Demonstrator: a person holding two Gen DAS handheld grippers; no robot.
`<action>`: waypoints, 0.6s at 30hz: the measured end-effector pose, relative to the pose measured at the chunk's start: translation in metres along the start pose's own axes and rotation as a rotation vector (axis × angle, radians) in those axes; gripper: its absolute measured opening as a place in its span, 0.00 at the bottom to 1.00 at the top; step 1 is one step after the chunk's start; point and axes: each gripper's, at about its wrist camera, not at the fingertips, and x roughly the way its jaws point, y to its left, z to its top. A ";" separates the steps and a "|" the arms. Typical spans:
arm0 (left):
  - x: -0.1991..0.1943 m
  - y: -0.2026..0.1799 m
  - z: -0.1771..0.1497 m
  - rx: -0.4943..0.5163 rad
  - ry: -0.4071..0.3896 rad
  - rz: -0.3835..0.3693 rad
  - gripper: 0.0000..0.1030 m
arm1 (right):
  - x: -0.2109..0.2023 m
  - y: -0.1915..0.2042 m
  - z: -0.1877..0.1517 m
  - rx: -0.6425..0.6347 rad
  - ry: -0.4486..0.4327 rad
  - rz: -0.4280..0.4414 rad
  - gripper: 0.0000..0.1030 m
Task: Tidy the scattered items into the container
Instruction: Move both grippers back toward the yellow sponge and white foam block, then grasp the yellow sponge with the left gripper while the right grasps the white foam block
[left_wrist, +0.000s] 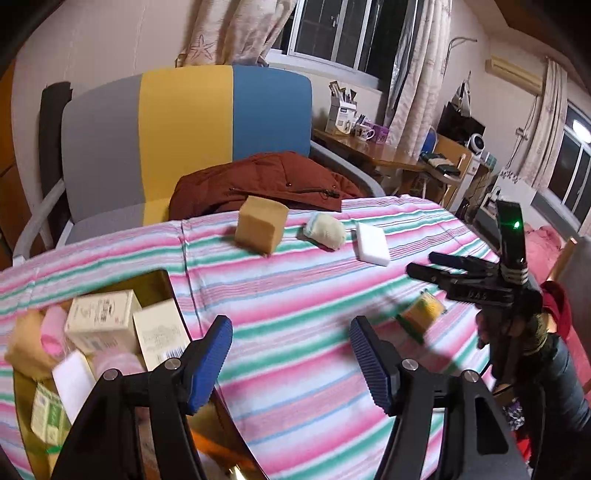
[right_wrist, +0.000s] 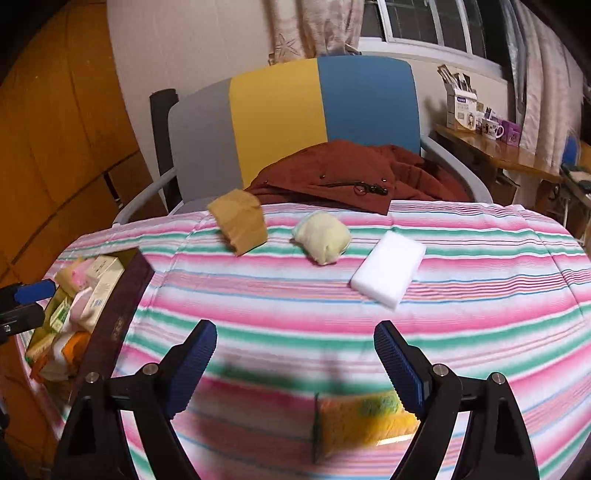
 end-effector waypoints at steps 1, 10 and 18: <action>0.005 0.000 0.005 0.005 0.008 0.011 0.67 | 0.002 -0.006 0.004 0.012 -0.001 -0.011 0.85; 0.062 0.016 0.063 -0.104 0.082 -0.019 0.77 | 0.054 -0.061 0.039 0.143 0.113 -0.110 0.85; 0.118 0.022 0.106 -0.091 0.086 0.070 0.78 | 0.109 -0.082 0.062 0.259 0.188 -0.187 0.86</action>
